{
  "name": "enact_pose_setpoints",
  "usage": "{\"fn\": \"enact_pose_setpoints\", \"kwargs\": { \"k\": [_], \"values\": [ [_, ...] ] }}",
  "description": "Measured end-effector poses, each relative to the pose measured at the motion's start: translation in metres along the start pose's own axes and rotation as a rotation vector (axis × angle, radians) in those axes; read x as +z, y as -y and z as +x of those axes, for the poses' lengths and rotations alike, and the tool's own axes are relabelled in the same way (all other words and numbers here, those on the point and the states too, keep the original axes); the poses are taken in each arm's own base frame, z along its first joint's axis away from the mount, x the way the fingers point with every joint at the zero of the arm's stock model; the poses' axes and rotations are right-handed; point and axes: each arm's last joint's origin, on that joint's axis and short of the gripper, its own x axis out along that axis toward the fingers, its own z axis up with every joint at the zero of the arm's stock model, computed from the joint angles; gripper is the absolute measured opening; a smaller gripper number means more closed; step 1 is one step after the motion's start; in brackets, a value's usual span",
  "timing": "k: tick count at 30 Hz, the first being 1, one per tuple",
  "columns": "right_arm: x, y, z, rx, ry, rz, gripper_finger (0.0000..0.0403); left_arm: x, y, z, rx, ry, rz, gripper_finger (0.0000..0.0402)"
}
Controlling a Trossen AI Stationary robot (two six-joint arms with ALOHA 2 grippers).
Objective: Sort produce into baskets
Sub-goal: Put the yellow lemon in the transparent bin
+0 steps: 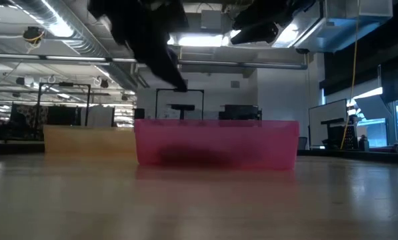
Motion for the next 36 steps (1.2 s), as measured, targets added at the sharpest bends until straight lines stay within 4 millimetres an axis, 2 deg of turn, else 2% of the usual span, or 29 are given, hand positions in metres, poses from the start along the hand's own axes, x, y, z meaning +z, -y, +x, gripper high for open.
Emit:
{"fn": "enact_pose_setpoints", "kwargs": {
  "k": [7,12,22,24,31,36],
  "values": [
    [-0.002,0.0,0.001,0.002,-0.01,-0.002,0.027,0.003,0.012,-0.051,-0.027,0.059,-0.032,0.022],
    [-0.002,0.0,0.001,0.002,-0.012,-0.002,0.027,0.002,0.02,-0.072,-0.051,0.084,-0.032,0.0221],
    [-0.003,0.0,0.001,0.003,-0.015,-0.01,0.027,0.014,0.024,-0.073,-0.054,0.202,0.015,0.0221],
    [-0.003,0.0,0.001,0.002,-0.024,-0.012,0.027,0.015,0.029,-0.074,-0.066,0.216,0.024,0.0221],
    [-0.005,0.0,0.001,0.009,-0.044,-0.015,0.027,0.001,0.072,-0.077,-0.155,0.096,0.026,0.0221],
    [-0.007,0.0,0.0,0.009,-0.066,-0.02,0.027,-0.021,0.101,-0.084,-0.188,-0.094,-0.11,0.0221]
  ]
}}
